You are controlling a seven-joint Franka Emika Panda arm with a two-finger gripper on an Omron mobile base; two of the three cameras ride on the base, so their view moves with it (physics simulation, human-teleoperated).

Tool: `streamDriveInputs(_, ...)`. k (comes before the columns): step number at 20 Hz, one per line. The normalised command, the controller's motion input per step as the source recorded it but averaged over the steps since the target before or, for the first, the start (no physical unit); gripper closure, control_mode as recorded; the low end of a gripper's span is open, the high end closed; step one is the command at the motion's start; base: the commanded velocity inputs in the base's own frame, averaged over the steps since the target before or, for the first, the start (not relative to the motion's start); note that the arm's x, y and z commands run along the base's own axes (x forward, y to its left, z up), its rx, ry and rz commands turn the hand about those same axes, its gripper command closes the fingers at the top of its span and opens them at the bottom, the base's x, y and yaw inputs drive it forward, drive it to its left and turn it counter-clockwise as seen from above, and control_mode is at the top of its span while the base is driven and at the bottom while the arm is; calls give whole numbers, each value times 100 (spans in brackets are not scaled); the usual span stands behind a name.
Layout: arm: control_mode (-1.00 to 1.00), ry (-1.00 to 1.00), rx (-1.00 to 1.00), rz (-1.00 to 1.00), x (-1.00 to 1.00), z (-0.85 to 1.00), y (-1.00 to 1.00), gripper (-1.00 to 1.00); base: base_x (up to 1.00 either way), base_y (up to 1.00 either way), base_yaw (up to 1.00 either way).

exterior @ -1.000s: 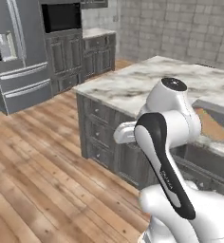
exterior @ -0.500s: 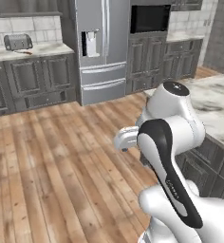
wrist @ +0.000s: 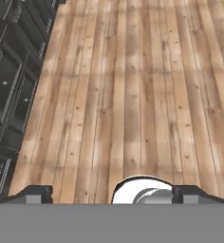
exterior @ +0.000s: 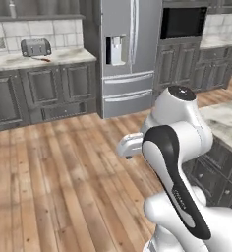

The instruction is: Move the cutting board and knife to the sink. Then move spray from the cabinet to the counter.

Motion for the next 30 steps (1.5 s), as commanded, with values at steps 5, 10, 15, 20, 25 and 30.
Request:
streamDriveInputs(5,100,0,0,0,0,0,0,-100,100,-23,9)
streamDriveInputs(10,100,0,0,0,0,0,0,-100,100,-26,5)
streamDriveInputs(15,100,0,0,0,0,0,0,-100,100,-4,0)
streamDriveInputs(20,100,0,0,0,0,0,0,-100,100,0,0)
streamDriveInputs(25,100,0,0,0,0,0,0,-100,100,4,0)
streamDriveInputs(30,100,0,0,0,0,0,0,-100,100,13,0)
